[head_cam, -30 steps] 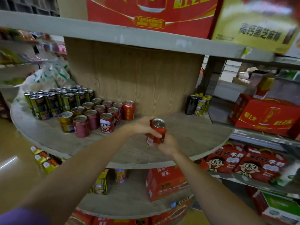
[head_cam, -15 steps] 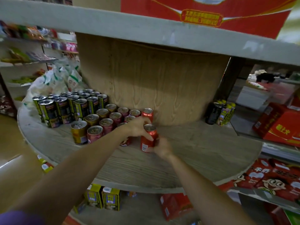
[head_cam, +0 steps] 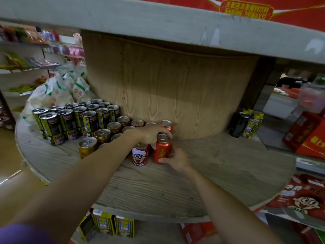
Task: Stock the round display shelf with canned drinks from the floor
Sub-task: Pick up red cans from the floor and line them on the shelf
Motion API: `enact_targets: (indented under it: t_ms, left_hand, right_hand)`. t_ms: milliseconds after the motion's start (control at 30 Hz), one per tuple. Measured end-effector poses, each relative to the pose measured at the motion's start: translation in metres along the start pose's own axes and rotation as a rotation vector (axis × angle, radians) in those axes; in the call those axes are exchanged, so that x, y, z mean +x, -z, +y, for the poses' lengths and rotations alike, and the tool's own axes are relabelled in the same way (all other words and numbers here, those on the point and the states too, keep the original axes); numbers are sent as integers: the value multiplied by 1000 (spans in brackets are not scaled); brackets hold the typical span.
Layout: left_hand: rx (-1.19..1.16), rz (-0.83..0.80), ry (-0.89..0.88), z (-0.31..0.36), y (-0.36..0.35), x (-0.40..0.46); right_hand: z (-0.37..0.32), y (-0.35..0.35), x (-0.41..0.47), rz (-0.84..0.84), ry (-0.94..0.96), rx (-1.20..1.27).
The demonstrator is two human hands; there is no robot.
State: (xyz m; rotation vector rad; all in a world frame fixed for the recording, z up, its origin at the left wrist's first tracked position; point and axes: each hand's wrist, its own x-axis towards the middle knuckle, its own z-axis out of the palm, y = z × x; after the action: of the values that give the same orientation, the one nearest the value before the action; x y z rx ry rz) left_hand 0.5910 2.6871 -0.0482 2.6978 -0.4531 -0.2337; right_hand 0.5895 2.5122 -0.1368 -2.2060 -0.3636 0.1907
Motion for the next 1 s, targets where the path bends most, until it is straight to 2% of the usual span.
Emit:
enact_targets:
  t_ms: [133, 233, 333, 700, 867, 1000]
  left_hand:
    - [-20, 109, 0, -3, -9, 8]
    - [-89, 220, 28, -7, -12, 14]
    - [-21, 297, 52, -6, -8, 18]
    - [-33, 273, 152, 2, -10, 22]
    - [54, 288, 163, 13, -18, 17]
    - [66, 394, 154, 32, -23, 12]
  right_hand:
    - [-2, -5, 10, 79, -17, -42]
    - [-4, -6, 20, 69, -20, -75]
    - [-5, -6, 30, 60, -20, -115]
    - [-9, -6, 43, 42, -60, -133]
    - [-7, 1, 33, -9, -61, -31]
    - [6, 19, 14, 30, -70, 30]
